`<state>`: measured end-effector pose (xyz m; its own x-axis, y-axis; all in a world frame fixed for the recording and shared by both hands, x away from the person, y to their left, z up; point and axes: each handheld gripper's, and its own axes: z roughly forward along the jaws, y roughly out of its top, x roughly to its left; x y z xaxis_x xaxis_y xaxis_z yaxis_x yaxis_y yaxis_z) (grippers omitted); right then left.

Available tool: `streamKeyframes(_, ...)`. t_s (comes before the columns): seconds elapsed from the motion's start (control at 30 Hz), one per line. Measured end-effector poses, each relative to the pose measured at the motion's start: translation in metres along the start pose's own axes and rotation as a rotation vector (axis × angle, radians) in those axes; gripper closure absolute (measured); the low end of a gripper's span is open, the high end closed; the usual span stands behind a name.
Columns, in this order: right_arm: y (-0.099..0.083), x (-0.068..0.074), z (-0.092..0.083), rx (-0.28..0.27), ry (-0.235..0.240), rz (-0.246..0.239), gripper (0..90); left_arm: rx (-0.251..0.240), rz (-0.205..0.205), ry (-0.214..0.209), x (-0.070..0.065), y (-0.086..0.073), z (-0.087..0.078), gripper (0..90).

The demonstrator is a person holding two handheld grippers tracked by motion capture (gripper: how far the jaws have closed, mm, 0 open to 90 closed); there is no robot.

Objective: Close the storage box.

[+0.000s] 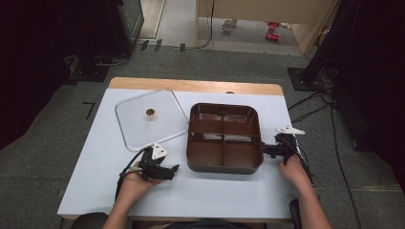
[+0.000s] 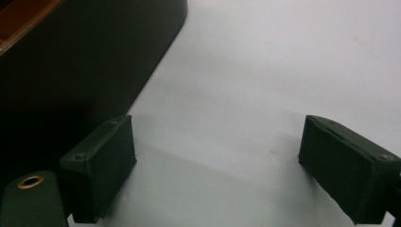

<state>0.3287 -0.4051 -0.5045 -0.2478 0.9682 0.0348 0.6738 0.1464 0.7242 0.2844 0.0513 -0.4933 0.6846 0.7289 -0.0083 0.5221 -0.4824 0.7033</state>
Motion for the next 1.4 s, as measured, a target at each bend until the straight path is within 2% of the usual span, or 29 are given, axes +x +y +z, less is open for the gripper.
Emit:
streamKeyframes(0.03, 0.000, 0.000, 0.000, 0.000, 0.000, 0.000, 11.0, 0.002, -0.002, 0.000, 0.000, 0.000, 0.000, 24.1)
streamKeyframes(0.27, 0.000, 0.000, 0.000, 0.000, 0.000, 0.000, 11.0, 0.024, -0.010, -0.013, 0.003, 0.005, -0.003, 24.6)
streamKeyframes(0.37, 0.000, 0.000, 0.000, -0.001, 0.000, -0.001, 11.0, 0.018, -0.013, -0.016, 0.006, 0.008, -0.010, 24.7)
streamKeyframes(0.5, 0.000, 0.000, 0.000, -0.001, 0.000, 0.000, 11.0, 0.006, -0.002, -0.006, 0.006, 0.009, -0.019, 26.2)
streamKeyframes(0.6, 0.000, 0.000, 0.000, 0.000, 0.000, 0.000, 11.0, -0.002, 0.007, -0.014, 0.006, 0.010, -0.022, 26.2)
streamKeyframes(0.73, 0.000, 0.000, 0.000, 0.000, 0.000, 0.000, 11.0, 0.007, 0.019, -0.014, 0.005, 0.012, -0.023, 26.3)
streamKeyframes(0.77, 0.000, 0.000, 0.000, 0.000, 0.000, -0.001, 11.0, 0.008, 0.007, -0.016, 0.006, 0.014, -0.023, 26.3)
streamKeyframes(0.87, 0.000, 0.000, 0.000, 0.000, 0.000, 0.000, 11.0, 0.007, 0.002, -0.024, 0.008, 0.017, -0.024, 29.9)
streamKeyframes(1.1, 0.000, 0.000, 0.000, -0.001, 0.000, 0.000, 11.0, 0.006, -0.009, -0.054, 0.007, 0.023, -0.023, 28.5)
streamKeyframes(1.4, 0.000, 0.000, 0.000, 0.000, 0.000, 0.000, 11.0, 0.013, 0.010, -0.063, 0.010, 0.035, -0.021, 28.3)
